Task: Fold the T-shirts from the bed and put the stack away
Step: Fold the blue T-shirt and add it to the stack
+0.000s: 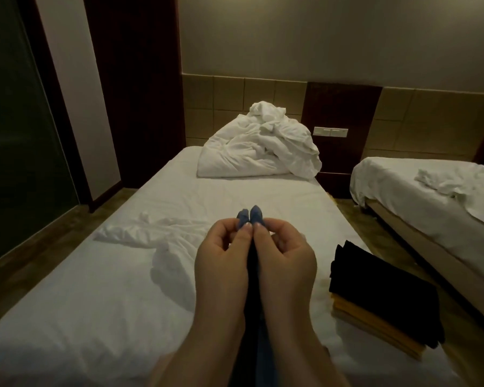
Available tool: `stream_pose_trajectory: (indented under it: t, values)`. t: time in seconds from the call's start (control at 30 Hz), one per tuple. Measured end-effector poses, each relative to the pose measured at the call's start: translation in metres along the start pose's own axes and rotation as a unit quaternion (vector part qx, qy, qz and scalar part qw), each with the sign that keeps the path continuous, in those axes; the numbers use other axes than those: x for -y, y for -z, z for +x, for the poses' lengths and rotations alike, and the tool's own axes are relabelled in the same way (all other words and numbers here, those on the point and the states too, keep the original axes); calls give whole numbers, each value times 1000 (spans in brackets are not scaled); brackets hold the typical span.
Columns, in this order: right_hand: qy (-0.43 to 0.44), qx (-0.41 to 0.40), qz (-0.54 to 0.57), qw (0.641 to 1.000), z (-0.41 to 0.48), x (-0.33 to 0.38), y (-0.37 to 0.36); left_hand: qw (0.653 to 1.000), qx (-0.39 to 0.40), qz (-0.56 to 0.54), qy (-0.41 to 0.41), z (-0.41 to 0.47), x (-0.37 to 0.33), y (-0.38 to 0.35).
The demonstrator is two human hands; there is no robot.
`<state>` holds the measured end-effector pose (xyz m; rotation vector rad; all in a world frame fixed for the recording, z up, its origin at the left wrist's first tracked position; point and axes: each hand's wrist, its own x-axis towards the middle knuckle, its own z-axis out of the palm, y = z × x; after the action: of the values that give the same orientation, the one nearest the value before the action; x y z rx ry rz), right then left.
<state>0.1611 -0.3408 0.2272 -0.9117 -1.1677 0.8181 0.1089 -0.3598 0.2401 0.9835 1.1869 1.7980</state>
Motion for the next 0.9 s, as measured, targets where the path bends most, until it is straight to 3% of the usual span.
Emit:
stream_pose_trajectory:
  t: [0.13,0.27,0.4,0.6,0.73,0.9]
  values:
    - [25,17,16,999,-5,-2,-2,1000,0,-24,4,5,1,5]
    - [110,17,-50,993,-6,-9,-4,1000,-10,-13,-6,8,3,8]
    - [138,56,-76,986,-5,-11,-2,1000,-11,9,-21,8,3,11]
    - [85,163,-12,983,-6,-1,7,996,-3,76,-55,8,0,15]
    - [12,181,41,983,-4,1,13,990,8,124,-67,9,1,19]
    - [94,125,-15,988,-1,-2,16,992,35,92,-76,1,-3,19]
